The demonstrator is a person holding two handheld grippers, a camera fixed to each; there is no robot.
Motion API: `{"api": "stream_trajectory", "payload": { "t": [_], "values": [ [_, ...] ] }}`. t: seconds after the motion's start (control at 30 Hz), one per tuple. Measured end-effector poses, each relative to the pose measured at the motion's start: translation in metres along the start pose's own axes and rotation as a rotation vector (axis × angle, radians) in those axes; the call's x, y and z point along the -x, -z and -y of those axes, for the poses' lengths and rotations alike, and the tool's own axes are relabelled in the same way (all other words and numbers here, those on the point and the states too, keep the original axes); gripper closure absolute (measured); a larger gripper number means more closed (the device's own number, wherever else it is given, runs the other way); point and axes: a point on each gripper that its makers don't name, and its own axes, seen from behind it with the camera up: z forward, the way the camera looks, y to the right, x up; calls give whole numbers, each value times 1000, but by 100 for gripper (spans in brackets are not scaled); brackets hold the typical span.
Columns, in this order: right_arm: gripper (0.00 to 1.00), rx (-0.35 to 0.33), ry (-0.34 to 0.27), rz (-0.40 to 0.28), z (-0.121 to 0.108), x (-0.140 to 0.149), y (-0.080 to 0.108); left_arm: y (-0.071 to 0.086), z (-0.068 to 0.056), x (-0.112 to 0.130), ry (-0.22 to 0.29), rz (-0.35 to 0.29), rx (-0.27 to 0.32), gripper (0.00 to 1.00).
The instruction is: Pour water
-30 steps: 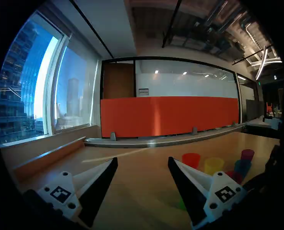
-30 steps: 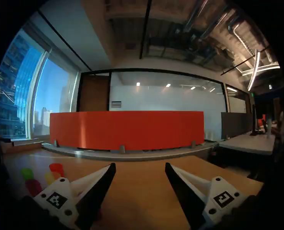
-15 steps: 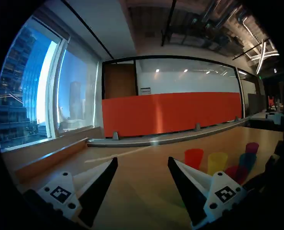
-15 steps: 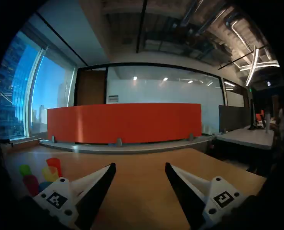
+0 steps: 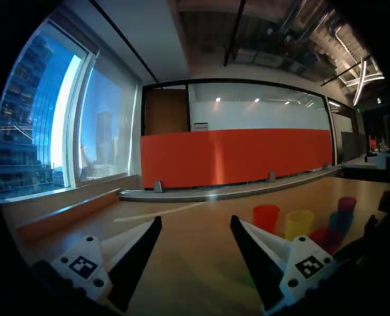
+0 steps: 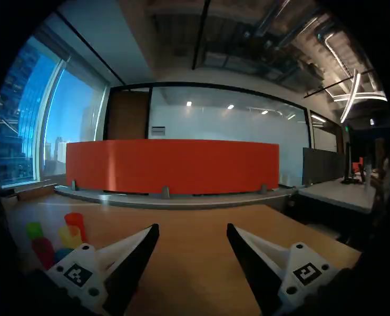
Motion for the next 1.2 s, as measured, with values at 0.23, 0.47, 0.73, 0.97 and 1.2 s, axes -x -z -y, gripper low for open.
{"api": "stream_trajectory", "payload": {
  "t": [0.23, 0.47, 0.73, 0.97, 1.2],
  "values": [
    [1, 11, 16, 3, -4, -2, 0, -3, -5, 6, 30, 0, 6, 3],
    [1, 27, 13, 15, -11, 4, 1, -5, -13, 10, 47, 2, 12, 3],
    [1, 30, 19, 18, -13, 5, -1, -7, -17, 12, 50, 4, 12, 3],
    [1, 27, 19, 16, -12, 4, 0, -9, -16, 14, 47, 5, 10, 3],
    [1, 30, 19, 17, -14, 5, 0, -13, -15, 17, 55, 11, 14, 3]
  ]
}}
